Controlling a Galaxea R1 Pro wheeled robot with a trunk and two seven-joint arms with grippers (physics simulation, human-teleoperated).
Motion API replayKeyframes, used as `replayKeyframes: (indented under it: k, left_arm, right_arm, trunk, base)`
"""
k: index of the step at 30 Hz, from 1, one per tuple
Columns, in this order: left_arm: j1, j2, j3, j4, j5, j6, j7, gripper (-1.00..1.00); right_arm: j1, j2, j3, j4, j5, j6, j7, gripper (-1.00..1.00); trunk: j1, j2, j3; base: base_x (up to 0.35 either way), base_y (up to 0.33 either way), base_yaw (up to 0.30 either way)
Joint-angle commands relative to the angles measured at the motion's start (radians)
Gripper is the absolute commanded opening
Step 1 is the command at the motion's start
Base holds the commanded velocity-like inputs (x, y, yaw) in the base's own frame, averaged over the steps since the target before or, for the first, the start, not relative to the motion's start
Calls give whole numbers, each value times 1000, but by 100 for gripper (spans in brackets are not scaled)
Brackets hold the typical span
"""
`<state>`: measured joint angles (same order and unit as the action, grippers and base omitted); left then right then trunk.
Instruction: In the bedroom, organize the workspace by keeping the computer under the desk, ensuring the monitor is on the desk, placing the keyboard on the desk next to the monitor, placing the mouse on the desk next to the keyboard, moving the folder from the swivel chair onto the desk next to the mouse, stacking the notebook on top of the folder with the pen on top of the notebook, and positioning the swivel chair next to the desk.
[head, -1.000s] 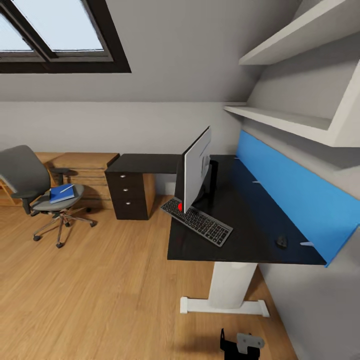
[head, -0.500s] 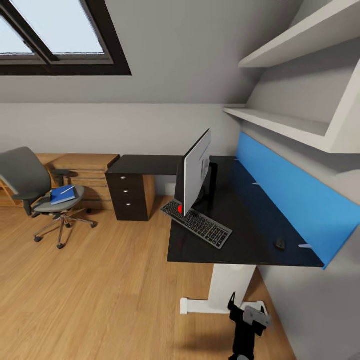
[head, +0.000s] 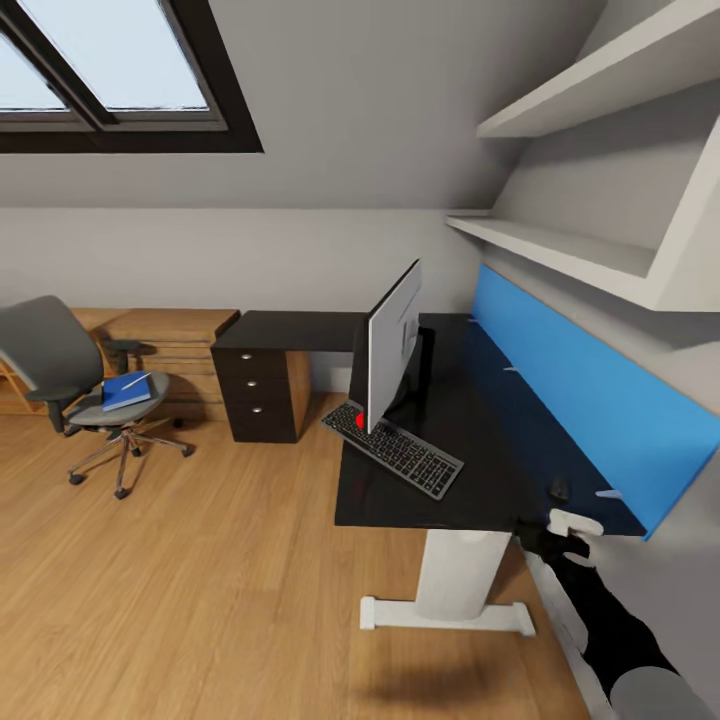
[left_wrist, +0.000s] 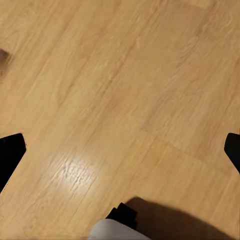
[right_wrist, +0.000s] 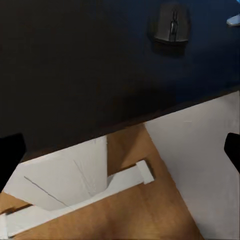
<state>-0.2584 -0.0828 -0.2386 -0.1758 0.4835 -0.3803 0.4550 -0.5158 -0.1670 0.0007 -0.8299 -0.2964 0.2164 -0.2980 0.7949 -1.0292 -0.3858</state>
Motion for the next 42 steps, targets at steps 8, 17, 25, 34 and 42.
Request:
replayKeyframes:
  k: [8,17,25,34,42]
  left_arm:
    - [-1,-1,-39,19,6,-5,5,100]
    - [-1,-2,-41,19,6,-8,5,100]
    - [-1,-2,-41,19,6,-8,5,100]
    - [-1,-2,-41,19,6,-9,6,100]
    - [-1,-2,-41,19,6,-8,6,100]
  right_arm:
    - [-19,-67,2,145,43,-192,70,100]
    - [-20,-85,1,172,61,-207,122,100]
    - [-21,-89,1,193,62,-224,123,100]
    - [-24,-91,1,231,63,-260,123,100]
    - [-24,-100,1,234,62,-261,123,100]
  trunk:
    - [0,-1,-1]
    - [0,-1,-1]
    - [0,-1,-1]
    - [0,-1,-1]
    - [0,-1,-1]
  base:
    - [9,-108,0]
    - [188,-2,0]
    - [32,0,0]
    - [190,-41,0]
    - [202,-125,0]
